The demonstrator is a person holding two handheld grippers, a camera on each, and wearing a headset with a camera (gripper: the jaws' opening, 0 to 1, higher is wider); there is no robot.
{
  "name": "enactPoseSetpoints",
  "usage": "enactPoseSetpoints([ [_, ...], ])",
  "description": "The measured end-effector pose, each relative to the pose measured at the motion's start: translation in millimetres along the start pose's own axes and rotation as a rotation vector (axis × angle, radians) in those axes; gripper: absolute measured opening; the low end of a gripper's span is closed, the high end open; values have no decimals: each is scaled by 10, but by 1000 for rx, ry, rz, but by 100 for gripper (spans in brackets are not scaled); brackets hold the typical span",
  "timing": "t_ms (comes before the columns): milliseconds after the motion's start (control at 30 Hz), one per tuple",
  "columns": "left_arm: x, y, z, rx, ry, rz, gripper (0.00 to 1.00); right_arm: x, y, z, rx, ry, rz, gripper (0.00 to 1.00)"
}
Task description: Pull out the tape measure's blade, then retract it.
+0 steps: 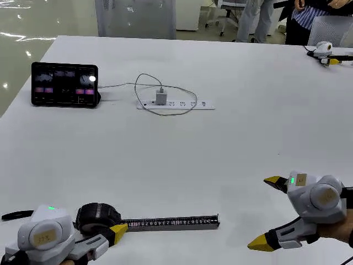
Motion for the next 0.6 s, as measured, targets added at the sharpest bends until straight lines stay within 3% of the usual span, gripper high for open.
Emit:
enactPoseSetpoints([
  [200,19,85,-43,-37,-7,2,99,-34,119,-64,-45,-36,-44,99],
  [433,32,180,-83,-72,-61,-3,99,-40,280,-133,-98,-76,-97,99],
  [467,44,210,-81,-68,-92,-1,99,-27,300,-117,-93,-103,-112,99],
  [600,153,265,-82,-69,-81,-41,99,-22,360,-136,-111,-125,-131,99],
])
Point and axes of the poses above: the centre of the closed fingertips' face, and the gripper's own axes: y roughly forward along the fingers, z roughly to its right, x roughly out of its underside, the point moved 1 cm from there along -y, roughly backward along the fingers, and after that the axes turned 11 degrees about y, right-handed, at the moved point
